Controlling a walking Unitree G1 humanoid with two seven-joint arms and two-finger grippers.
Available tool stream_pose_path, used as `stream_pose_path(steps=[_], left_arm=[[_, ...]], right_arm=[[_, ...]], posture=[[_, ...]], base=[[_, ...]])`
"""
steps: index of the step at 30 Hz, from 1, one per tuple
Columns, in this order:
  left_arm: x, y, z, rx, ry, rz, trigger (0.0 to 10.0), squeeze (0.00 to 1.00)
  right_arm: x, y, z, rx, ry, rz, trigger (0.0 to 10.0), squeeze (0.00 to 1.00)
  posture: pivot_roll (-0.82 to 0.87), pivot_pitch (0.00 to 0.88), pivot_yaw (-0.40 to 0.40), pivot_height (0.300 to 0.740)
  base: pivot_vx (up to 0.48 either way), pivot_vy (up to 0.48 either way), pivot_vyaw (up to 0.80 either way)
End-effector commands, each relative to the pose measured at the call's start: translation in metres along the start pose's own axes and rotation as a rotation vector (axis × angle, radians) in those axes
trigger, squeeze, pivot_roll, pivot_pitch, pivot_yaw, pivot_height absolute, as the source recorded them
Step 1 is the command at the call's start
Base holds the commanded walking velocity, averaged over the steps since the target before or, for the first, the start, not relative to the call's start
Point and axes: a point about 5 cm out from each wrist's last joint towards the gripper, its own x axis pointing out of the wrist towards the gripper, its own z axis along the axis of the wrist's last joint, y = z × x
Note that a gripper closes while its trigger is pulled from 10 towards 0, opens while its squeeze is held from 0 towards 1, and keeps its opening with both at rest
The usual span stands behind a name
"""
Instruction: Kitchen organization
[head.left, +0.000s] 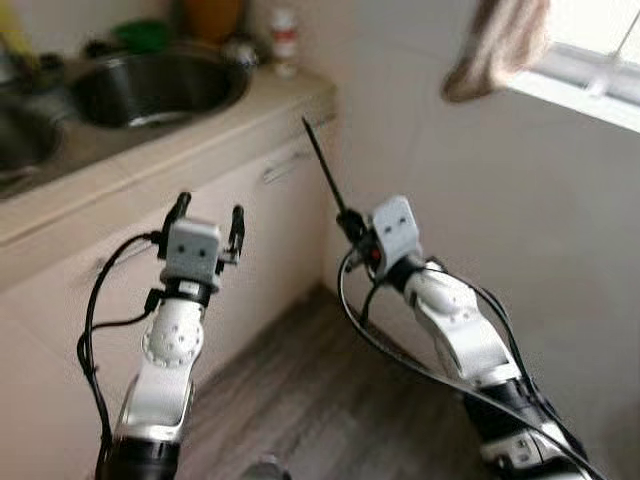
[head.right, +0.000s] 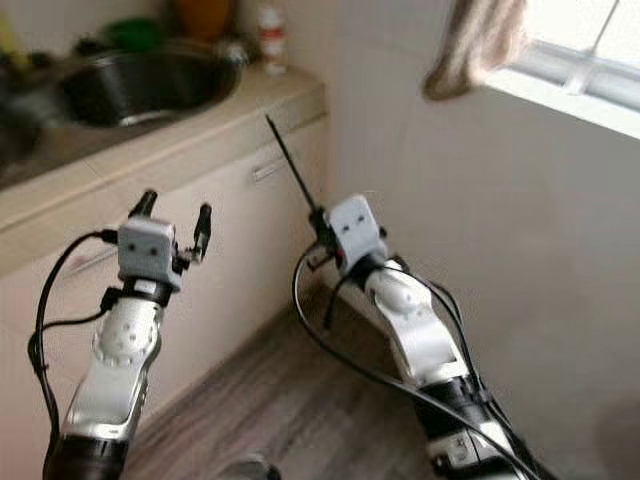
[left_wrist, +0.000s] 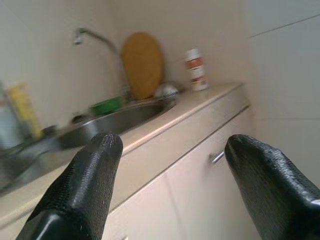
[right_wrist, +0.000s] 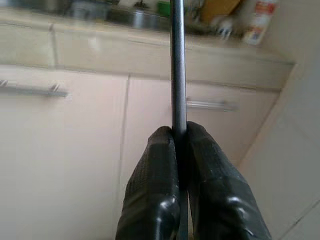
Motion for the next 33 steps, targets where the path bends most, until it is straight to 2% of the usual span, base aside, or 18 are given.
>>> stream_pose_path(steps=[1, 2, 5, 9, 12, 13, 14, 15, 16, 20, 30, 33], left_arm=[[0.0, -0.001, 0.0, 0.009, 0.004, -0.004, 10.0, 0.0], [-0.001, 0.0, 0.0, 0.012, 0.005, 0.0, 10.0, 0.0], [-0.001, 0.001, 0.0, 0.013, 0.005, 0.001, 10.0, 0.0], [-0.001, 0.002, 0.0, 0.025, 0.003, 0.007, 10.0, 0.0], [-0.001, 0.002, 0.001, 0.026, 0.002, 0.006, 10.0, 0.0], [-0.001, -0.001, 0.001, 0.025, -0.002, -0.009, 10.0, 0.0], [-0.001, -0.001, 0.001, 0.025, -0.002, -0.009, 10.0, 0.0], [-0.001, -0.003, 0.002, 0.02, -0.005, -0.02, 10.0, 0.0], [-0.001, -0.003, 0.002, 0.019, -0.005, -0.022, 10.0, 0.0], [0.0, -0.003, 0.004, 0.0, -0.018, -0.024, 10.0, 0.0], [0.001, 0.002, 0.012, -0.019, -0.066, 0.0, 10.0, 0.0], [0.001, 0.004, 0.014, -0.018, -0.074, 0.002, 10.0, 0.0]], right_arm=[[-0.007, -0.004, 0.002, -0.013, 0.003, -0.026, 0.0, 0.0], [-0.013, -0.005, 0.0, -0.01, 0.012, -0.045, 0.0, 0.0], [-0.014, -0.005, -0.001, -0.012, 0.019, -0.054, 0.0, 0.0], [-0.023, -0.013, -0.001, -0.019, 0.034, -0.138, 0.0, 0.0], [-0.026, -0.014, -0.005, 0.008, 0.054, -0.179, 0.0, 0.0], [-0.024, -0.012, -0.008, 0.006, 0.068, -0.174, 4.1, 0.0], [-0.024, -0.012, -0.008, 0.006, 0.068, -0.174, 4.1, 0.0], [-0.022, -0.013, -0.008, 0.006, 0.073, -0.174, 8.8, 0.0], [-0.022, -0.013, -0.008, 0.006, 0.074, -0.177, 10.0, 0.0], [-0.017, -0.014, -0.009, -0.02, 0.106, -0.166, 10.0, 0.0], [-0.001, -0.018, 0.016, -0.027, -0.025, -0.174, 10.0, 0.0], [0.006, -0.014, 0.029, -0.108, -0.081, -0.151, 10.0, 0.0]], posture=[[0.0, 0.0, -0.04, 0.74], [0.0, 0.0, -0.04, 0.74], [0.0, 0.0, -0.04, 0.74], [0.0, 0.0, -0.043, 0.74], [0.0, 0.0, -0.041, 0.74], [0.01, 0.0, -0.038, 0.74], [0.01, 0.0, -0.038, 0.74], [0.01, 0.0, -0.039, 0.74], [0.01, 0.0, -0.039, 0.74], [0.01, 0.0, -0.04, 0.74], [0.02, 0.0, -0.04, 0.74], [0.02, 0.0, -0.039, 0.74]], base=[[0.0, 0.0, 0.8], [0.0, 0.0, 0.8], [0.0, 0.0, 0.8], [0.0, 0.0, 0.8], [0.0, 0.0, 0.0], [0.0, 0.0, 0.0], [0.0, 0.0, 0.0], [0.0, 0.0, 0.0], [0.0, 0.0, 0.0], [0.0, 0.0, 0.0], [0.048, 0.0, 0.0], [0.317, 0.0, 0.53]])
